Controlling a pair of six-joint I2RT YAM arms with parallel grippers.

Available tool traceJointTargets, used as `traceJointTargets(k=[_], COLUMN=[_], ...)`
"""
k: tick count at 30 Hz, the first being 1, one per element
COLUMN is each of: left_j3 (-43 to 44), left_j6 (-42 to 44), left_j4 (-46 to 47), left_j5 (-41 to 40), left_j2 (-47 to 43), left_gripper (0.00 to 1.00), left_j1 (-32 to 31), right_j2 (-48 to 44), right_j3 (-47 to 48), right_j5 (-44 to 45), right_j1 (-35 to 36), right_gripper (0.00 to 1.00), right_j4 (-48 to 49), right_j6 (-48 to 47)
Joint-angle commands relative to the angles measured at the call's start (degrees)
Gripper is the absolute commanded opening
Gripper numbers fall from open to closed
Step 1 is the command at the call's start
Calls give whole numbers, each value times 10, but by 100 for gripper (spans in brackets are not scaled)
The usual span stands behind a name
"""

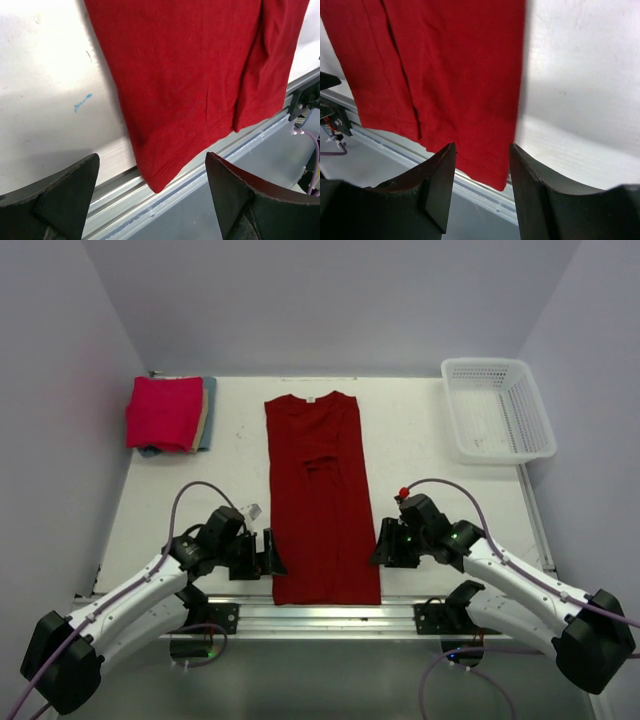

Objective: Fold and stack the t-shirts
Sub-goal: Fold the tshirt

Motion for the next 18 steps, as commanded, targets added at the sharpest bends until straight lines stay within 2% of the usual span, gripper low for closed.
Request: traceJointTargets(k=[1, 10, 18], left_j3=[-8, -60, -76], left_j6=[-32, -91, -128], left_j4=[5, 33, 20], left_j5=[24, 74, 98], left_j2=[-30, -62, -43], left_gripper=[91, 89, 85], left_j1=[-9, -17, -65], right_j2=[-27, -65, -38], right_j3=[-13, -24, -31], right_j5=[-10, -26, -69], right_j1=[9, 9, 9], right_gripper=[50, 45, 44], right_j4=[-27, -77, -70], right_j6=[44, 93, 121])
